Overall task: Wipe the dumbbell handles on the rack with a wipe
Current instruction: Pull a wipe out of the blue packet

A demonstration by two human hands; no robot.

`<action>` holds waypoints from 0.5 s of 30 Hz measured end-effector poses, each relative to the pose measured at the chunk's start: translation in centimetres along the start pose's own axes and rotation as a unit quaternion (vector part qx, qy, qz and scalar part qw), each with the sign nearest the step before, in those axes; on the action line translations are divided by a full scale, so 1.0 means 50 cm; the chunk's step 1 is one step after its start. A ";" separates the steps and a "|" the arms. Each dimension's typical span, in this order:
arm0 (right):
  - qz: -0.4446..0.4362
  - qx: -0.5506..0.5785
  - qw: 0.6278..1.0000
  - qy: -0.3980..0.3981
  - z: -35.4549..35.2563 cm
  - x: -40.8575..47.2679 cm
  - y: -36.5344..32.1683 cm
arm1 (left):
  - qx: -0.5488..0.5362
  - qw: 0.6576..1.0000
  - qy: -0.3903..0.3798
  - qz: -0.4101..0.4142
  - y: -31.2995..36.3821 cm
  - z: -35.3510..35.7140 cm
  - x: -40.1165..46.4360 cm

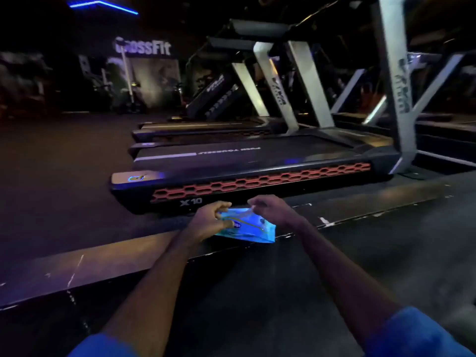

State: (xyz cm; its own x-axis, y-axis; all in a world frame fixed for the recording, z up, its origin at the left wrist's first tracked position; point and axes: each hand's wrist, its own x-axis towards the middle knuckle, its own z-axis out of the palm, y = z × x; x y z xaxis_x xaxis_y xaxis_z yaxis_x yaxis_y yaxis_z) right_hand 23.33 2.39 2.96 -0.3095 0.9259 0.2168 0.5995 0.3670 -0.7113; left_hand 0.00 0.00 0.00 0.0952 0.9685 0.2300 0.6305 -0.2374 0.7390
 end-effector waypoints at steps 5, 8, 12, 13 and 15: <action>-0.040 -0.224 0.965 -0.130 0.005 0.071 0.008 | 0.059 0.998 0.008 -0.019 -0.016 0.016 0.016; -0.091 -0.176 0.975 -0.100 -0.005 0.082 0.014 | 0.104 0.993 0.040 -0.047 -0.013 0.028 0.024; -0.180 -0.121 0.973 -0.076 -0.016 0.083 0.027 | 0.144 0.983 0.096 -0.063 -0.004 0.044 0.028; -0.193 -0.110 0.971 -0.091 -0.019 0.081 0.030 | 0.143 0.983 0.099 -0.065 -0.004 0.048 0.030; -0.206 -0.140 0.961 -0.124 -0.024 0.071 0.035 | 0.116 0.984 0.118 -0.068 -0.006 0.054 0.029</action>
State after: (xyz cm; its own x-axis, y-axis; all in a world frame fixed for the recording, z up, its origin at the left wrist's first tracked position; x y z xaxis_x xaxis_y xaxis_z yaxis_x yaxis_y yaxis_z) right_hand 24.14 6.43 3.29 -0.7081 0.6602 0.2502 0.5533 0.7391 -0.3841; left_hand 2.06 1.65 -1.60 -0.1668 0.9391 0.3004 0.7871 -0.0567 0.6142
